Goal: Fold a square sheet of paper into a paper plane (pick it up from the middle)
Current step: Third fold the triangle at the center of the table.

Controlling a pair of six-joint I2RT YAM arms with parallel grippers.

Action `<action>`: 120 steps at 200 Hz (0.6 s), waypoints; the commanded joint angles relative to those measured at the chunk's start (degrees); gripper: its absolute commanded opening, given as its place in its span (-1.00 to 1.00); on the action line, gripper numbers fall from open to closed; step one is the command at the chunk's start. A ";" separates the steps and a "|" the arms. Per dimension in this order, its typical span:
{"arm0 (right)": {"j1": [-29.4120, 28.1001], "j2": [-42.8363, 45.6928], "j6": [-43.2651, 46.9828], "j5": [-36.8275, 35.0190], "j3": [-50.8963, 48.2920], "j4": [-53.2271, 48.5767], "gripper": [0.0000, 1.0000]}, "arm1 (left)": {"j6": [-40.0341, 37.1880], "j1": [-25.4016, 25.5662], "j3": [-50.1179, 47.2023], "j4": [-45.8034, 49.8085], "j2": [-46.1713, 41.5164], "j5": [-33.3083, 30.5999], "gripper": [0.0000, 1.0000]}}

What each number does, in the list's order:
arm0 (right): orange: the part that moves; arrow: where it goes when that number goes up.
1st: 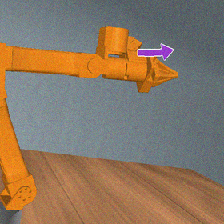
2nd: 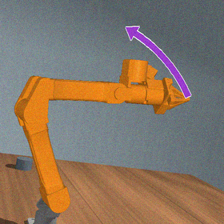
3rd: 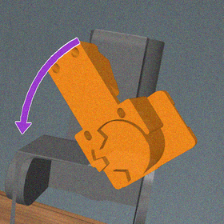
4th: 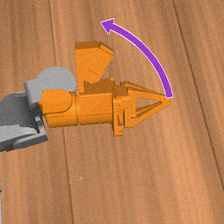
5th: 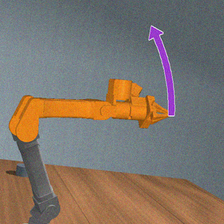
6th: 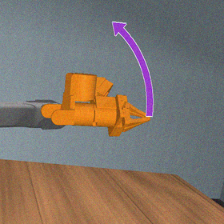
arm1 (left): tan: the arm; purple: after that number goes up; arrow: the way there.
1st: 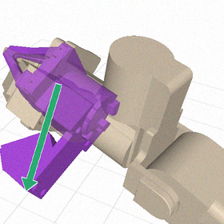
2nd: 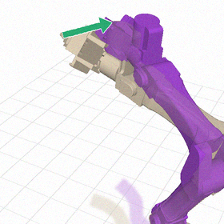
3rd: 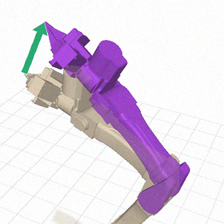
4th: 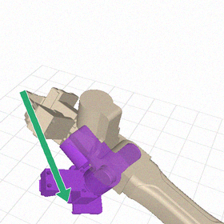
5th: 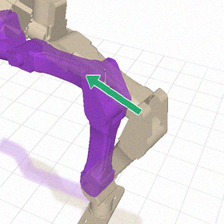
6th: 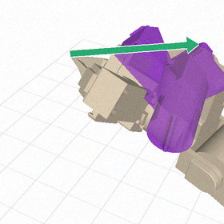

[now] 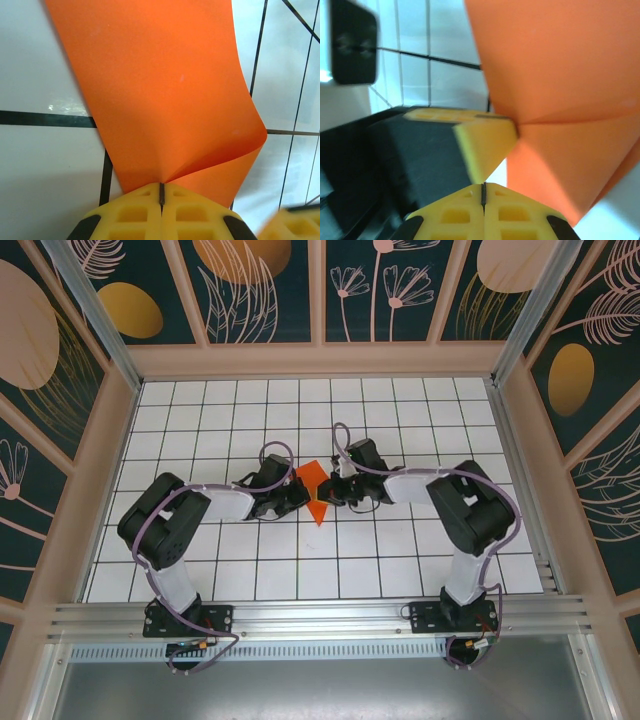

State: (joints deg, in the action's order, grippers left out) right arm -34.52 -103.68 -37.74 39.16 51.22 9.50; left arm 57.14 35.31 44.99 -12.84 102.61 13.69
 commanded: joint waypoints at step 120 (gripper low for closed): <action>-3.46 -1.25 4.93 4.28 -4.65 -1.80 -1.00 | 0.30 1.18 -2.54 8.36 0.84 -8.33 -1.00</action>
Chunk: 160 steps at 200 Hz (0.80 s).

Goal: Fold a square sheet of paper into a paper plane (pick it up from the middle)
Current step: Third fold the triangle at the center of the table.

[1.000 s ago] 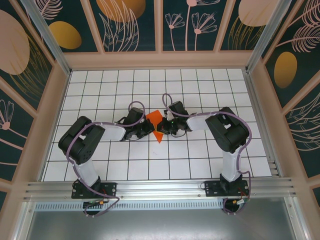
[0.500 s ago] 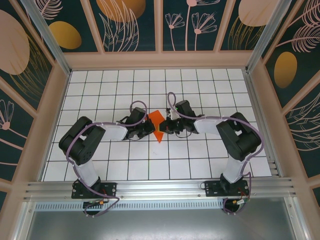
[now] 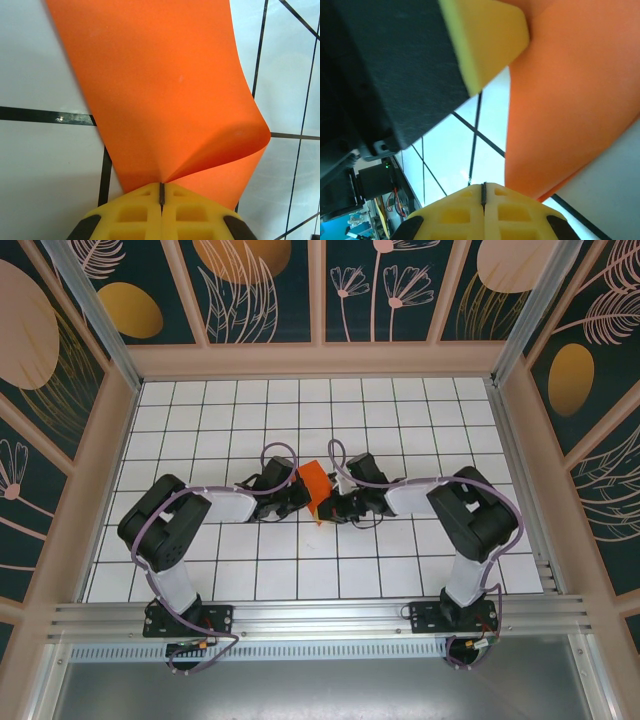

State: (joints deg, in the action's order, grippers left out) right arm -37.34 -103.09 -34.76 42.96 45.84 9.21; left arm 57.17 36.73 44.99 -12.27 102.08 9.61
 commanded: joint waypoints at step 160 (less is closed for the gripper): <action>-0.95 2.28 2.82 -4.15 2.22 -5.84 -1.00 | 0.28 -0.19 -2.54 8.23 1.19 -5.56 -1.00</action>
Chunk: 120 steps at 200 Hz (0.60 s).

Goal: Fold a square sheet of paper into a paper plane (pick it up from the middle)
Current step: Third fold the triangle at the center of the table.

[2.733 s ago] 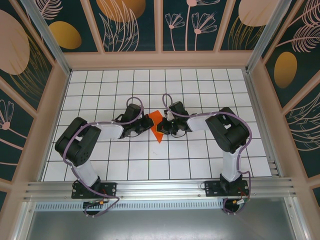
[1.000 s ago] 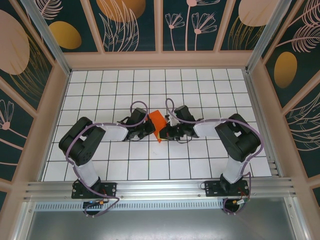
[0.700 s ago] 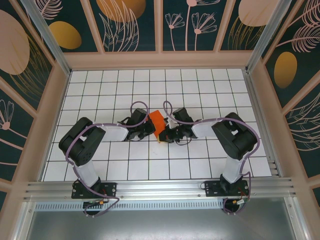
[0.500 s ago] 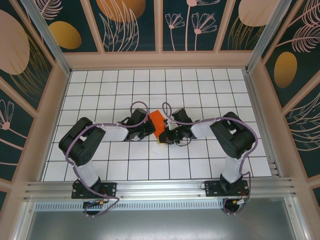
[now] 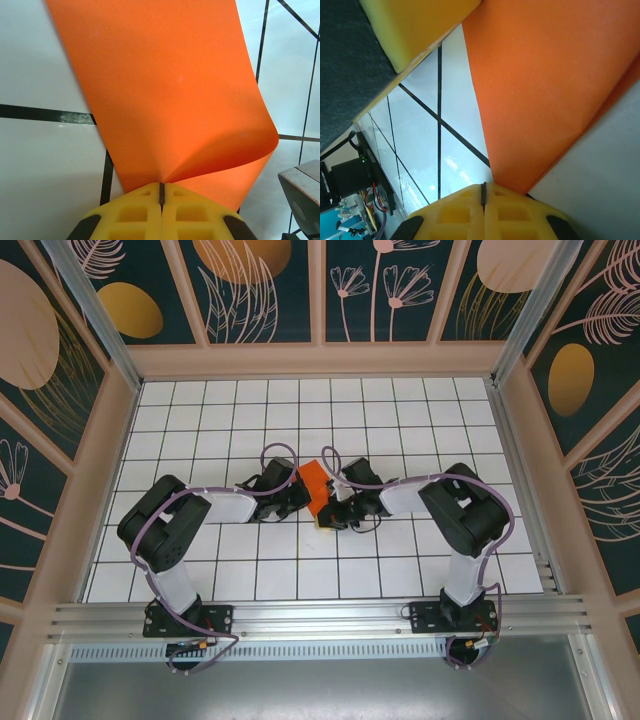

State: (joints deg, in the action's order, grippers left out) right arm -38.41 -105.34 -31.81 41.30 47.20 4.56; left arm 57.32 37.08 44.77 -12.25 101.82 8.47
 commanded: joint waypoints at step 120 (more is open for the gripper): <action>0.63 -2.25 0.43 -5.70 2.90 -4.19 -1.00 | -0.10 -0.59 -2.01 7.68 1.60 -4.07 -1.00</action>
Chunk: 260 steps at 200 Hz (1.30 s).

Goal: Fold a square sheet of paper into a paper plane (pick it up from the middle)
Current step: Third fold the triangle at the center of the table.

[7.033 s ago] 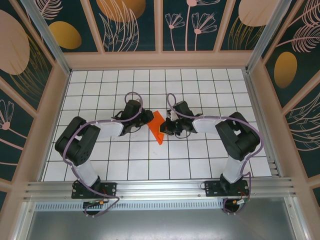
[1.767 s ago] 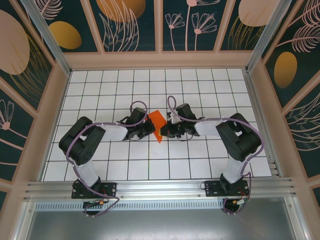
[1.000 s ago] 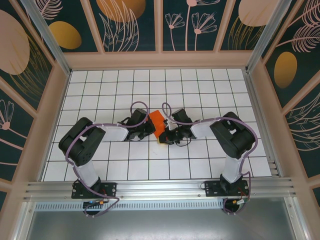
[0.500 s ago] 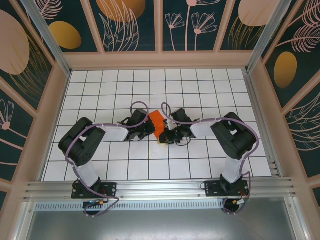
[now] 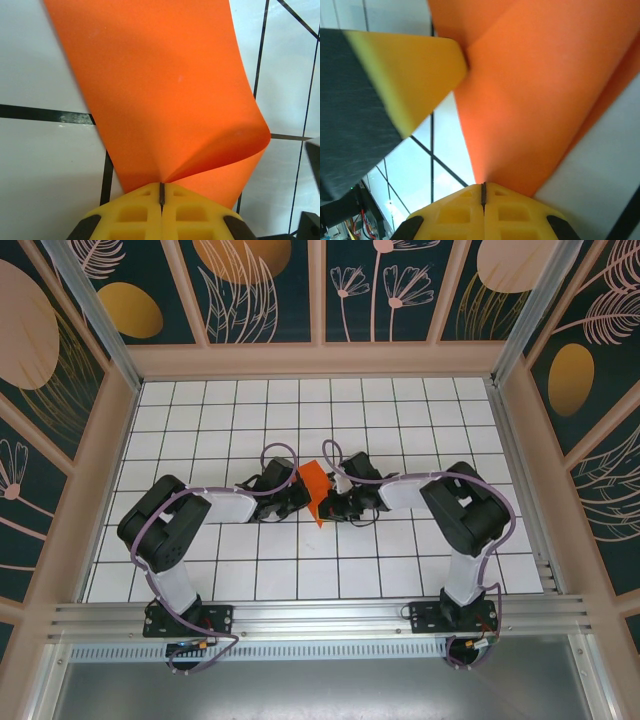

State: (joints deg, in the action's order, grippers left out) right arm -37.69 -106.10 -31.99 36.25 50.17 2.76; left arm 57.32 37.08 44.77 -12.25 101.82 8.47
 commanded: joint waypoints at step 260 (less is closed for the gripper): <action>8.59 -7.75 -1.69 -7.97 10.67 -4.63 -1.00 | -1.37 -0.56 -1.35 8.47 1.43 -4.22 -1.00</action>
State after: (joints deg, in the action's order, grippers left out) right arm -30.63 -110.69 -32.29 30.87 60.14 0.40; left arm 57.23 37.08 44.80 -12.16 101.78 8.32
